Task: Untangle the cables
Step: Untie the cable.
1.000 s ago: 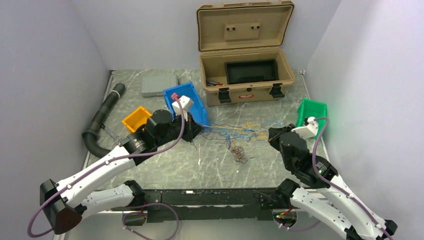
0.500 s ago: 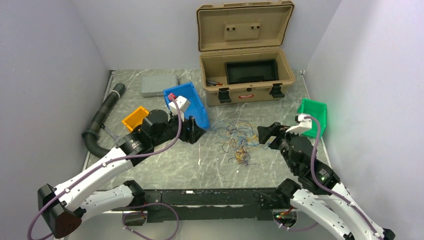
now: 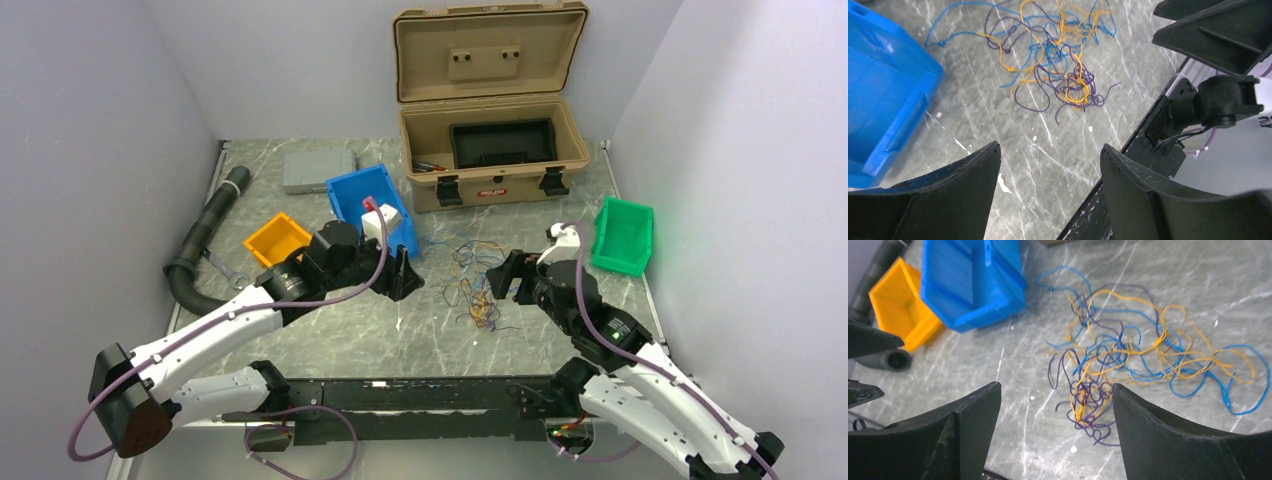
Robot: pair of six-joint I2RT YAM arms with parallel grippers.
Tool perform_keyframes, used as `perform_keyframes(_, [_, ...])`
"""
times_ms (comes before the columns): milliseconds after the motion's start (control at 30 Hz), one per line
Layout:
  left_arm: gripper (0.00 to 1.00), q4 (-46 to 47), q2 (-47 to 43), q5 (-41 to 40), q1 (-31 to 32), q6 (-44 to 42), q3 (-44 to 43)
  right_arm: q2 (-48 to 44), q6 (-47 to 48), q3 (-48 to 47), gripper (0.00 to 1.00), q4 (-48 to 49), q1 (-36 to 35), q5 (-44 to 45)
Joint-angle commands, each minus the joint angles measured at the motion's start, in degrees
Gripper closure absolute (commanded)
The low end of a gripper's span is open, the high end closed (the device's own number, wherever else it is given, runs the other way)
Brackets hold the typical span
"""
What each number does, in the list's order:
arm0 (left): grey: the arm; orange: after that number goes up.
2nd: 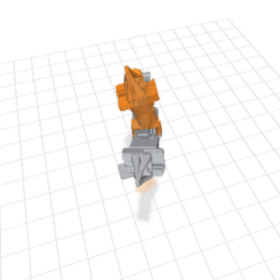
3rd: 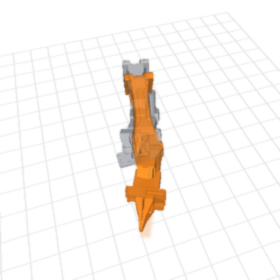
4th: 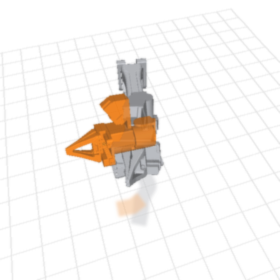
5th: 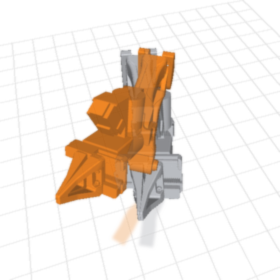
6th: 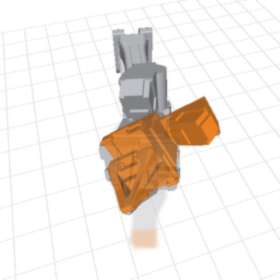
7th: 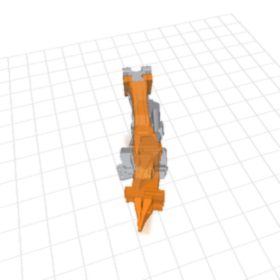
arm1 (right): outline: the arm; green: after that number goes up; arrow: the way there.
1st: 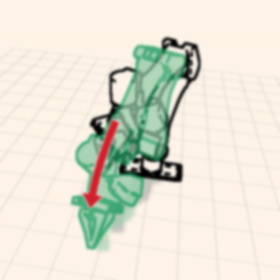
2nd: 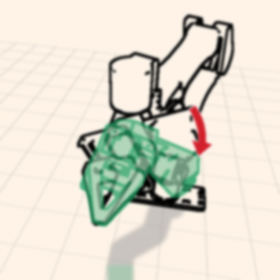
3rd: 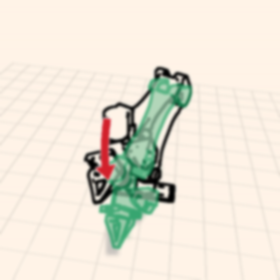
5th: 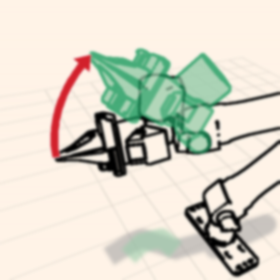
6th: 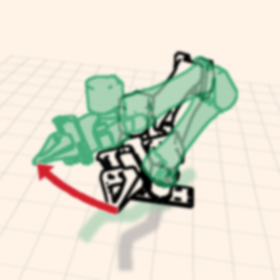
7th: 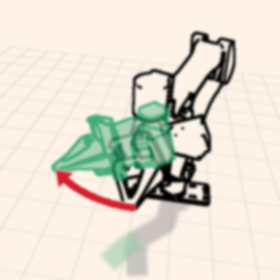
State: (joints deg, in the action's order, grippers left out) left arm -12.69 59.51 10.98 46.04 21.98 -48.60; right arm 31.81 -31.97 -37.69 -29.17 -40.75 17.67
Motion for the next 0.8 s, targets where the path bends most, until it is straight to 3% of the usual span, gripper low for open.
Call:
perform_keyframes(0, [0.25, 1.32, 2.06, 1.87, 1.55, 1.92, 0.85, 2.51, -3.83, 2.73, 0.17, 2.0, 0.1, -4.15])
perform_keyframes(400, [0.26, 8.03, 9.62, 4.23, 3.32, 0.82, 1.06, 5.64, -6.95, 6.19, 0.16, 3.25, 0.06, -2.7])
perform_keyframes(767, [0.26, 20.13, 14.58, 6.97, 3.27, -7.2, 3.21, 8.02, -10.45, 6.87, 0.16, 2.15, 0.06, -2.75])
